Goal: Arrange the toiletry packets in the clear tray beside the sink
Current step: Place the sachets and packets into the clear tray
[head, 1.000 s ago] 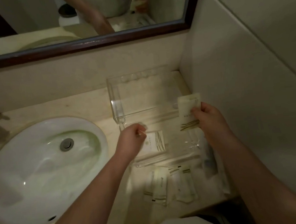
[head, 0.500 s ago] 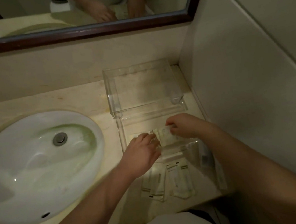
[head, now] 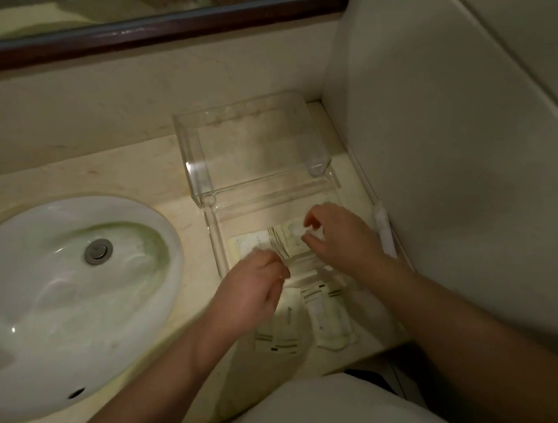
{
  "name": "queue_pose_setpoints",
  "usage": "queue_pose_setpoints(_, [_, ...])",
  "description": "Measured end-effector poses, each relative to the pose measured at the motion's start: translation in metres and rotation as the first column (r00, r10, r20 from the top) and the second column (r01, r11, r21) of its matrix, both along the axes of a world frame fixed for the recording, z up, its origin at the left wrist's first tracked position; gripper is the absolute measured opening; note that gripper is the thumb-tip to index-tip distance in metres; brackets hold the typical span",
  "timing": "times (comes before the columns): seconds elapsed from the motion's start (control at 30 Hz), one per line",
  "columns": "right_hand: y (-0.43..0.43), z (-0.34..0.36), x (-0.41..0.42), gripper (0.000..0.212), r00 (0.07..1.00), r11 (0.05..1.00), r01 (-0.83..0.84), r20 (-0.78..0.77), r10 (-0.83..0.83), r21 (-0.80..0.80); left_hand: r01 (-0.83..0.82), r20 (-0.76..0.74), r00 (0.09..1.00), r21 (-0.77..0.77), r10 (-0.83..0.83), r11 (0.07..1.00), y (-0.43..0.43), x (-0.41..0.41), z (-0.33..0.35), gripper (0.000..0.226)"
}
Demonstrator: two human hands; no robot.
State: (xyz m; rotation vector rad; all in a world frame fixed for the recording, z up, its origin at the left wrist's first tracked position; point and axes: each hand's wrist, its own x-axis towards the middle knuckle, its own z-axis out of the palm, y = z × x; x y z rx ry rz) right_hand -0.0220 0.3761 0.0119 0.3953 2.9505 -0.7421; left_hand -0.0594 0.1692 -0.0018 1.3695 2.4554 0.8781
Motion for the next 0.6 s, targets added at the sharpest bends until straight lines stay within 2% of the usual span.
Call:
queue_pose_setpoints(0.1, [-0.006,0.013,0.040,0.009,0.990,0.990,0.004,0.139,0.016,-0.139,0.161,0.059,0.987,-0.235,-0.151,0.959,-0.002,0.020,0.004,0.034])
queue_pose_setpoints(0.17, [-0.010,0.015,0.065,0.013,0.967,0.980,0.010,0.251,0.041,-0.200,0.168,0.066,0.986,-0.452,-0.155,0.876,0.000,0.031,-0.003,0.058])
queue_pose_setpoints(0.23, [-0.015,0.009,0.085,0.037,0.940,0.990,-0.028,0.332,0.074,-0.141,0.165,-0.013,0.979,-0.529,-0.202,0.833,0.002,0.041,-0.006,0.080])
queue_pose_setpoints(0.33, [-0.030,-0.011,0.100,0.067,0.920,0.985,-0.170,0.354,0.166,-0.019,0.107,-0.175,0.957,-0.528,-0.231,0.842,0.002,0.046,-0.013,0.093])
queue_pose_setpoints(0.37, [-0.033,-0.015,0.101,0.073,0.922,0.984,-0.178,0.350,0.166,0.002,0.086,-0.181,0.960,-0.528,-0.211,0.845,0.003,0.047,-0.015,0.094])
queue_pose_setpoints(0.43, [-0.034,-0.021,0.100,0.078,0.927,0.992,-0.129,0.356,0.121,-0.002,0.048,-0.150,0.977,-0.541,-0.153,0.840,0.005,0.044,-0.017,0.089])
queue_pose_setpoints(0.5, [-0.033,-0.021,0.096,0.072,0.924,0.995,-0.092,0.370,0.099,-0.036,0.056,-0.096,0.988,-0.516,-0.123,0.854,0.003,0.038,-0.019,0.069])
queue_pose_setpoints(0.6, [-0.028,-0.007,0.088,0.032,0.942,0.988,-0.061,0.319,0.104,-0.142,0.068,0.103,0.994,-0.324,-0.036,0.944,-0.007,0.026,-0.002,0.029])
